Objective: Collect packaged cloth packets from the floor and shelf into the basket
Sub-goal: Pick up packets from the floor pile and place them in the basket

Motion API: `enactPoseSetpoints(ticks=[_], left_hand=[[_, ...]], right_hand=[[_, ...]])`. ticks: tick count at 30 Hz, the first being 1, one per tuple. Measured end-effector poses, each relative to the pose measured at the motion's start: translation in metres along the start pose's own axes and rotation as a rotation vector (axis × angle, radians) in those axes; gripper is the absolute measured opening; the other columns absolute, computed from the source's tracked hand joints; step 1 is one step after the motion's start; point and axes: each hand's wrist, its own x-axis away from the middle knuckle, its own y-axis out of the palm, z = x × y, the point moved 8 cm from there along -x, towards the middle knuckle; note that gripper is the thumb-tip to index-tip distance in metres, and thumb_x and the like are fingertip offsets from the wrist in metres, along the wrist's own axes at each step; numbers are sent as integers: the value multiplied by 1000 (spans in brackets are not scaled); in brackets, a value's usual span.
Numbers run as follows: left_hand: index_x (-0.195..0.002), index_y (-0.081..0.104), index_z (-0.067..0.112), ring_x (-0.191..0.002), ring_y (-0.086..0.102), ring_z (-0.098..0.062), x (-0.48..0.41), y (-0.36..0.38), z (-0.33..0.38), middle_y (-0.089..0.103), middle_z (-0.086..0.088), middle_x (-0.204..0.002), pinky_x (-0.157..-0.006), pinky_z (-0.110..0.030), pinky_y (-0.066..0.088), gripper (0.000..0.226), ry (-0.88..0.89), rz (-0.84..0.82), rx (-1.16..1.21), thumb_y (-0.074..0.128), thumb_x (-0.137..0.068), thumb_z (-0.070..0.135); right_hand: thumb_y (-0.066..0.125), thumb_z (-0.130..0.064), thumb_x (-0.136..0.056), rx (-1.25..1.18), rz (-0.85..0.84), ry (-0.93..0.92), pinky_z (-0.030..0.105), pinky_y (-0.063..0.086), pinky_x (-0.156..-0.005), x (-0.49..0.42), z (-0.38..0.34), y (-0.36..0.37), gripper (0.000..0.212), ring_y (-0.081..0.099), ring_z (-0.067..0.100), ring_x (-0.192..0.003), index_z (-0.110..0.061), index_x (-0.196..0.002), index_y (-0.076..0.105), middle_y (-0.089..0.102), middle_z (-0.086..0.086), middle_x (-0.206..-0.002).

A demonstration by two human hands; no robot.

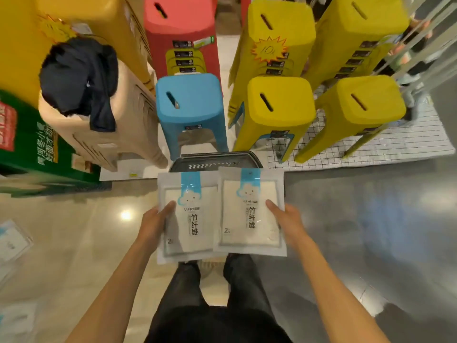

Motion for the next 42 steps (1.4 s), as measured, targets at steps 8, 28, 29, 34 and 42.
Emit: enactPoseSetpoints(ticks=[8, 28, 29, 34, 42], left_hand=[[-107, 69, 5, -84, 75, -26, -75, 46, -11, 77, -9, -95, -69, -36, 59, 31, -58, 71, 75, 70, -93, 32], [-92, 67, 18, -82, 71, -20, -400, 104, -216, 73, -4, -90, -70, -33, 57, 15, -209, 132, -9, 68, -95, 33], [-91, 66, 19, -80, 70, -18, -414, 106, -224, 72, -3, -90, -67, -31, 55, 14, -207, 140, -14, 67, -96, 33], [-105, 66, 20, -88, 71, -19, -466, 103, -257, 73, -4, -97, -74, -34, 57, 25, -217, 189, -66, 67, -94, 43], [-121, 66, 15, -93, 60, -22, -502, 88, -275, 66, -3, -109, -79, -31, 44, 44, -195, 331, -250, 63, -94, 50]], right_hand=[[72, -27, -91, 142, -9, 63, 27, 60, -69, -114, 2, -7, 20, 74, 18, -86, -13, -104, 71, 76, 5, -98], [73, -28, -90, 240, -5, 205, 37, 58, -85, -447, 219, 71, 33, 70, 19, -94, -11, -117, 68, 71, 7, -113], [71, -26, -92, 242, -19, 199, 32, 59, -78, -461, 227, 76, 30, 71, 16, -89, -10, -117, 68, 72, 6, -110], [69, -26, -93, 261, -30, 170, 33, 60, -81, -514, 263, 90, 31, 72, 18, -93, -10, -120, 69, 73, 6, -111], [69, -30, -92, 324, 145, 58, 36, 55, -93, -548, 281, 98, 27, 68, 20, -101, -14, -114, 70, 71, 0, -107]])
